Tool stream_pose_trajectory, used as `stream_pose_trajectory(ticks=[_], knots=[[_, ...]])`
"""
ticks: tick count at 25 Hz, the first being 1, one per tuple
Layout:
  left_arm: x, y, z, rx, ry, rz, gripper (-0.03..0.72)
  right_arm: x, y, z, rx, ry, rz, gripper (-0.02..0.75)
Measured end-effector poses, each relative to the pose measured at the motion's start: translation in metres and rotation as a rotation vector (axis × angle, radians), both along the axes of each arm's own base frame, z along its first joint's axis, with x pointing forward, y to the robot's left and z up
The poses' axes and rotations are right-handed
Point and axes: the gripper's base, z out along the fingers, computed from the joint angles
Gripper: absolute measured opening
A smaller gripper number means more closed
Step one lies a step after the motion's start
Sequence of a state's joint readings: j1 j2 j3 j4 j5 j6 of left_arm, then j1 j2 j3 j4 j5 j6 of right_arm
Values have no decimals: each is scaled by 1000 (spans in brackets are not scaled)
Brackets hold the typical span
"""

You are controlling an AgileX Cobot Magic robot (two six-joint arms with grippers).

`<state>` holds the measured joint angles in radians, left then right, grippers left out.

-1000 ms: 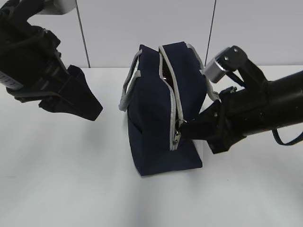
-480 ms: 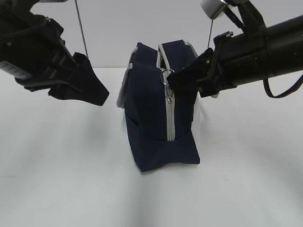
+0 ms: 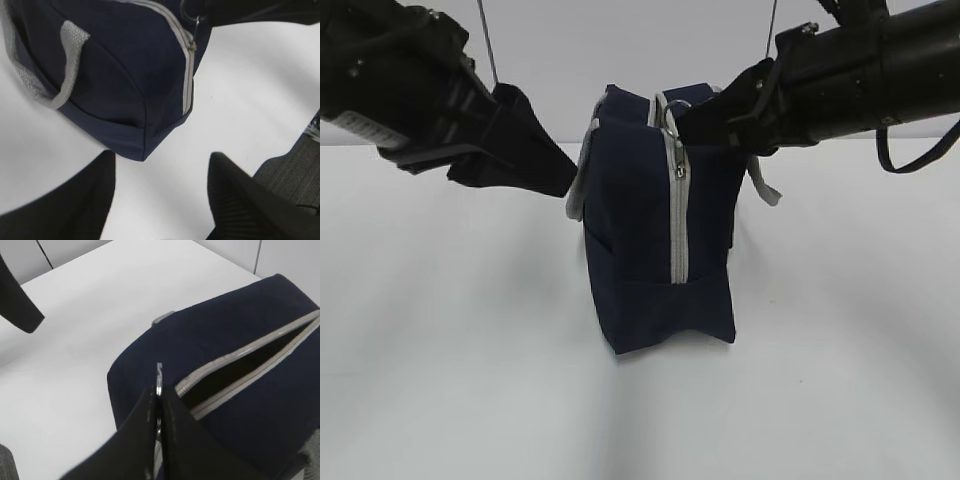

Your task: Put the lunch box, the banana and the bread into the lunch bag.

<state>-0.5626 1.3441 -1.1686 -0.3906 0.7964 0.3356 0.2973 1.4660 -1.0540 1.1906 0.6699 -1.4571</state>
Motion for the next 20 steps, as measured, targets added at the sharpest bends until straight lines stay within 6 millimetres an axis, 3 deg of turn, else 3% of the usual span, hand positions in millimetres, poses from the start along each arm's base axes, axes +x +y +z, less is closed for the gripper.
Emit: stream_pose_trajectory(ticks=[4, 10, 13, 20], knots=[[1, -3, -7, -52, -11, 5, 414, 1, 1, 3, 44, 12, -25, -16], [-11, -9, -58, -230, 31, -15, 414, 3, 0, 4, 60, 13, -45, -16], [-14, -9, -70, -309, -7, -1, 414, 2, 0, 3, 51, 11, -40, -16], [1, -13, -100, -229, -81, -27, 414, 2, 0, 2, 36, 8, -29, -16]])
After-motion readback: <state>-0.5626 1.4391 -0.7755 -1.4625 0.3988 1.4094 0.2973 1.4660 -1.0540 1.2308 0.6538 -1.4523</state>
